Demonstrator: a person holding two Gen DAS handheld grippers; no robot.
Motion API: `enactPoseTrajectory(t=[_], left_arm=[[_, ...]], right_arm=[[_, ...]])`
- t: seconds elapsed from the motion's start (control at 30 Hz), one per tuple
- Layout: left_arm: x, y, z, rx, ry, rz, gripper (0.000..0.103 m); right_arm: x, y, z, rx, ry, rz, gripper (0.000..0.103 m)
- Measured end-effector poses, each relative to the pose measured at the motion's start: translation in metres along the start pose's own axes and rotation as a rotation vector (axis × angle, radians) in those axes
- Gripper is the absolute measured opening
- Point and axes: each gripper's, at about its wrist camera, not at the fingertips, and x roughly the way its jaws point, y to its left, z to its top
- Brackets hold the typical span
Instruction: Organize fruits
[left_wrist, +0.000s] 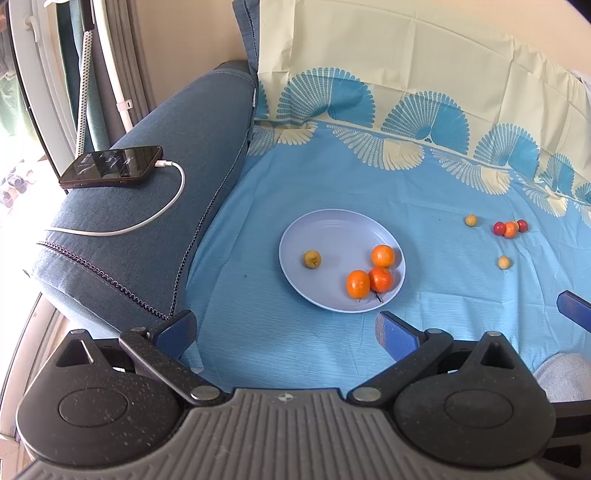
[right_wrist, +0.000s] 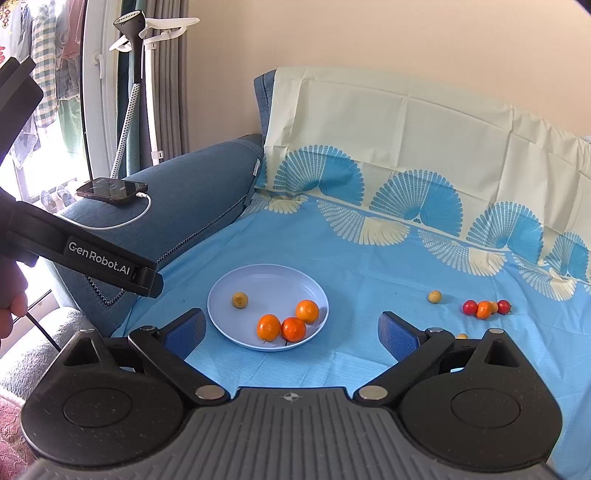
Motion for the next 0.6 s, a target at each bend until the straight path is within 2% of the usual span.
enactPoseTrajectory(t=[0.6], left_arm=[[0.0096, -0.0035, 0.0023, 0.006, 0.027, 0.008, 0.103]], right_arm=[[0.0083, -0.0015, -0.0025, 0.019, 0.022, 0.002, 0.099]])
